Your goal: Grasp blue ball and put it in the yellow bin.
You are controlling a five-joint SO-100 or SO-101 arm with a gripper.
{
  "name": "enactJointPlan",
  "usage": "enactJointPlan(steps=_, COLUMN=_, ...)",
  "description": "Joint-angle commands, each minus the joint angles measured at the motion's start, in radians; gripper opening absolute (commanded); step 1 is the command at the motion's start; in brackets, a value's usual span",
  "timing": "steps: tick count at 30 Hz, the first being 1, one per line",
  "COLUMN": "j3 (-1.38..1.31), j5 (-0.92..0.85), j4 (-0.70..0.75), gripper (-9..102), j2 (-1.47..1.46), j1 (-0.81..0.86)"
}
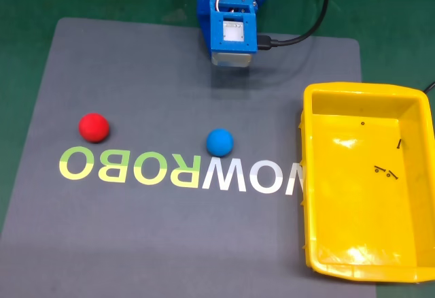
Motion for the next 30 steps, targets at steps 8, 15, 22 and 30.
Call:
enactJointPlan(steps=8, j3=0.032, j5=-0.011, j4=0.021, gripper=0, j2=0.015, j1=-0.006)
enactJointPlan(steps=15, j3=0.032, j5=-0.011, j4=0.021, gripper=0, j2=0.015, j1=-0.006)
enactJointPlan(steps=22, j3=0.032, j5=-0.009, j4=0.021, gripper=0, j2=0.015, j1=-0.006)
enactJointPlan(steps=30, j3=0.032, j5=0.003, j4=0.008, gripper=21, j2=0.015, j1=-0.006)
